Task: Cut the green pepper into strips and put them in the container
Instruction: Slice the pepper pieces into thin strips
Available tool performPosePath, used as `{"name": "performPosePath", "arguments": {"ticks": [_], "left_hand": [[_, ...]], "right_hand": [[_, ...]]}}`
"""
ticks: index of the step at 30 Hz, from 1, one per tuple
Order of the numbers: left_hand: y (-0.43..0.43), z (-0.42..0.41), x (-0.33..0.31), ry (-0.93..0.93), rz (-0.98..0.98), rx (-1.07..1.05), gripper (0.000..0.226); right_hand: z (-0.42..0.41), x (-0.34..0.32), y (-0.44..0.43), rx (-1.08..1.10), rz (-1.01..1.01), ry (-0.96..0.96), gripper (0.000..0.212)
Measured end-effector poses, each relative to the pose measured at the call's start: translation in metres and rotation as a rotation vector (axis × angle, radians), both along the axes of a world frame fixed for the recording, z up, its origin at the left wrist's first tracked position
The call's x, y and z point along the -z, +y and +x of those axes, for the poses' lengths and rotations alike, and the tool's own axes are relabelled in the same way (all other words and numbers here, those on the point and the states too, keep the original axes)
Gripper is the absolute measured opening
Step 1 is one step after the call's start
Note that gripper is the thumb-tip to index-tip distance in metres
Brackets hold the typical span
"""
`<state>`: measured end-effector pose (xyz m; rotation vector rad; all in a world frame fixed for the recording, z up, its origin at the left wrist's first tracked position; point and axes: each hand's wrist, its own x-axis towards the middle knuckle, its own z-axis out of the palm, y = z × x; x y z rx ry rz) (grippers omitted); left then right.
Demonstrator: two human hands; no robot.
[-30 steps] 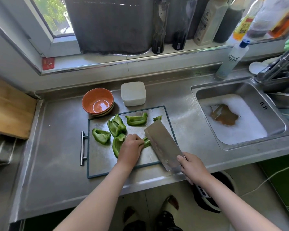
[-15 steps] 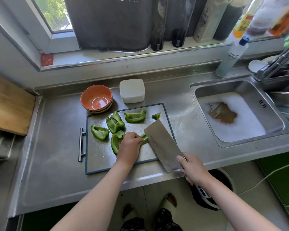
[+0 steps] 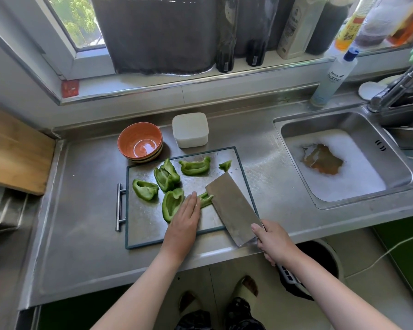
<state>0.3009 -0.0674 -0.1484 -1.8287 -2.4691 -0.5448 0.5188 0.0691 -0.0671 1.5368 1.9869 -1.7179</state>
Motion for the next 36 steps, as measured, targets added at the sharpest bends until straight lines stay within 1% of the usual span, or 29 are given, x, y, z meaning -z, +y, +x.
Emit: {"name": "performPosePath", "arguments": {"ticks": [2, 4, 5, 8, 9, 10, 14, 19, 23, 28, 32, 36], "left_hand": [[0.0, 0.002, -0.003, -0.072, -0.012, -0.012, 0.065], [0.003, 0.002, -0.006, -0.142, 0.012, -0.067, 0.064], [0.005, 0.001, -0.009, -0.172, 0.021, -0.087, 0.06], [0.01, -0.002, -0.018, -0.313, 0.052, -0.199, 0.037], [0.011, -0.003, -0.019, -0.348, 0.052, -0.228, 0.033], [0.012, -0.004, -0.022, -0.346, 0.063, -0.239, 0.03], [0.015, -0.003, -0.024, -0.365, 0.122, -0.269, 0.027], [0.016, -0.009, -0.03, -0.457, 0.141, -0.336, 0.023], [0.018, -0.009, -0.032, -0.559, 0.125, -0.428, 0.016], [0.019, -0.008, -0.038, -0.684, 0.12, -0.51, 0.015], [0.024, -0.01, -0.038, -0.795, 0.105, -0.595, 0.017], [0.023, -0.009, -0.042, -0.828, 0.09, -0.593, 0.017]], "right_hand": [[-0.004, 0.0, -0.001, -0.002, -0.005, -0.001, 0.032], [-0.006, 0.001, -0.002, 0.01, -0.039, 0.007, 0.032], [-0.005, 0.002, -0.003, 0.02, -0.061, 0.012, 0.032], [0.001, 0.004, -0.006, 0.042, -0.116, 0.02, 0.029], [0.004, 0.005, -0.007, 0.052, -0.13, 0.024, 0.029], [0.005, 0.005, -0.007, 0.061, -0.136, 0.028, 0.03], [0.003, 0.005, -0.006, 0.045, -0.119, 0.024, 0.032], [0.01, 0.006, -0.008, 0.025, -0.136, 0.023, 0.026], [0.009, 0.008, -0.006, 0.025, -0.13, 0.015, 0.027], [0.014, 0.006, -0.01, 0.027, -0.163, 0.036, 0.031], [0.017, 0.004, -0.009, 0.003, -0.15, 0.014, 0.032], [0.017, 0.005, -0.009, 0.0, -0.138, 0.013, 0.032]]}}
